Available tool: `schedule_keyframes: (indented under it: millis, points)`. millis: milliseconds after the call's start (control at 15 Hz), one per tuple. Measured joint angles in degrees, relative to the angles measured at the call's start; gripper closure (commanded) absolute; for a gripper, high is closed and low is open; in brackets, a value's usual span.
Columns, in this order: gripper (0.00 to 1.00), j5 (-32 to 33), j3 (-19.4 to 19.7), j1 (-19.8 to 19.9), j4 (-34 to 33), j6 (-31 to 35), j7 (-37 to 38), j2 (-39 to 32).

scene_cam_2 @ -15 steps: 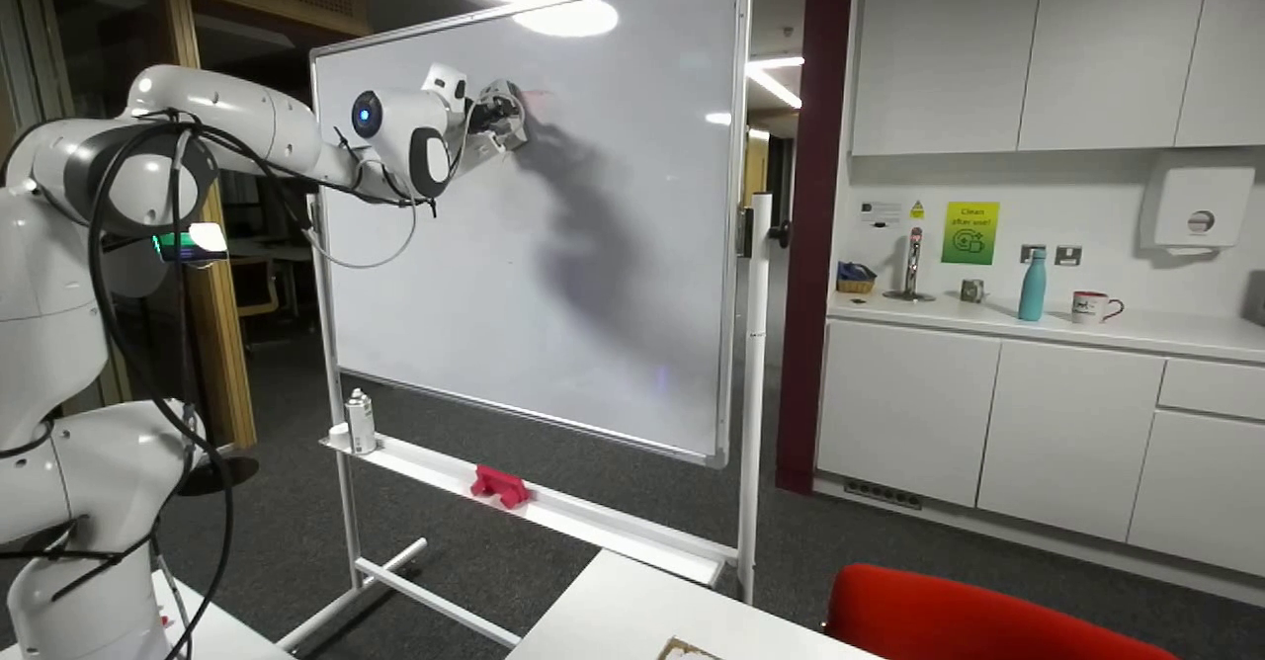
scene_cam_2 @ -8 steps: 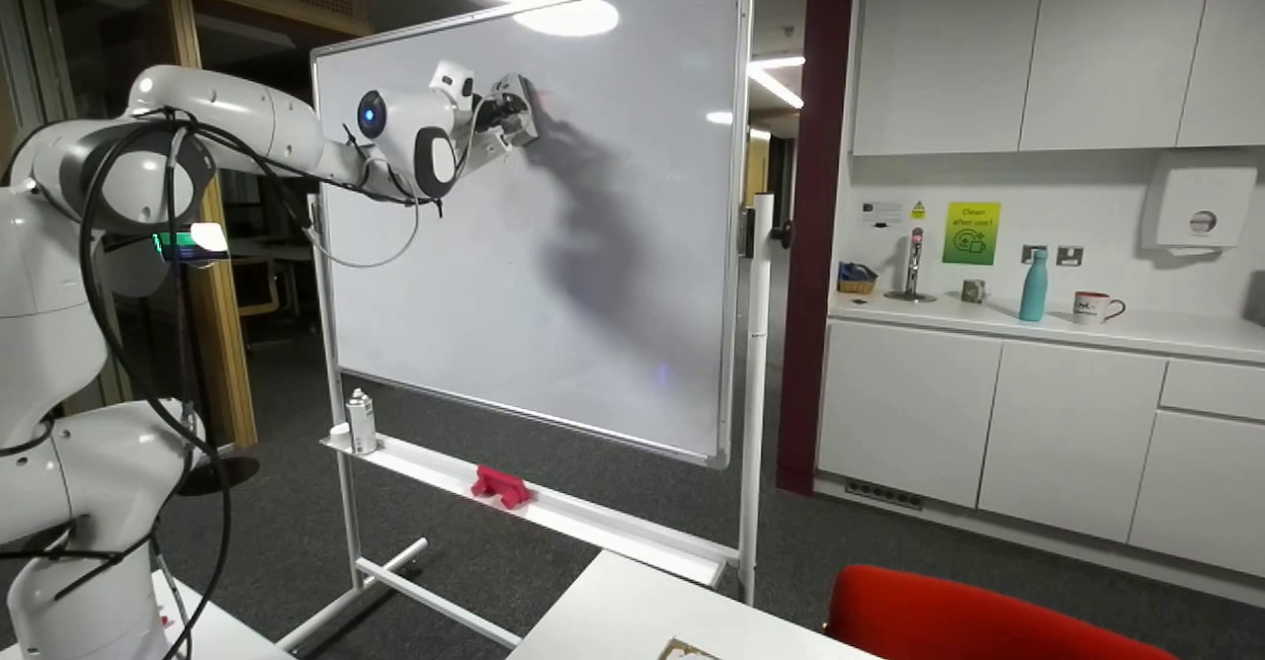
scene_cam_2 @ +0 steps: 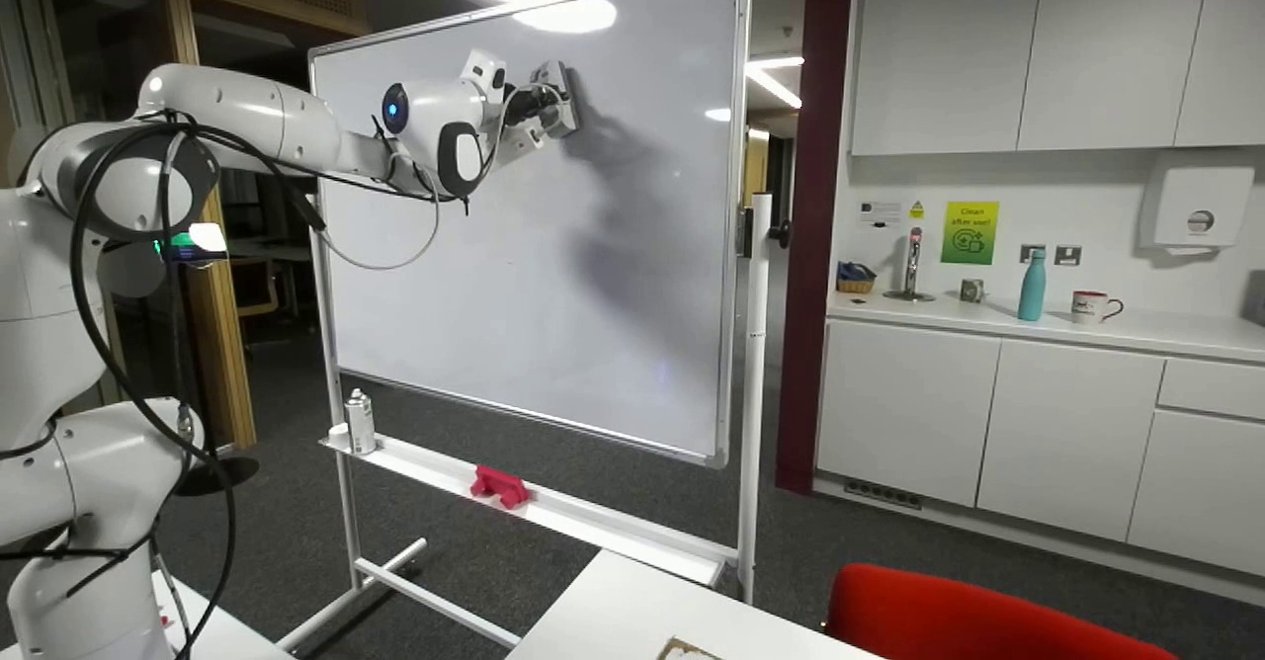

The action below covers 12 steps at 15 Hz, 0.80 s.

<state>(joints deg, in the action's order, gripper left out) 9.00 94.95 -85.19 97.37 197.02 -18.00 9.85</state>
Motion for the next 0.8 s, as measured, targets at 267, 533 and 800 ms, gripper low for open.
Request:
schedule_keyframes:
  millis: [267,533,800]
  points:
    - [0.65,0.7,1.7,-4.8,-0.5,-0.7,-0.3,1.7]
    - [0.65,0.9,3.1,-8.8,-2.1,-1.4,-0.4,2.4]
    - [0.65,1.2,5.3,-12.9,-3.1,-1.6,-1.3,2.4]
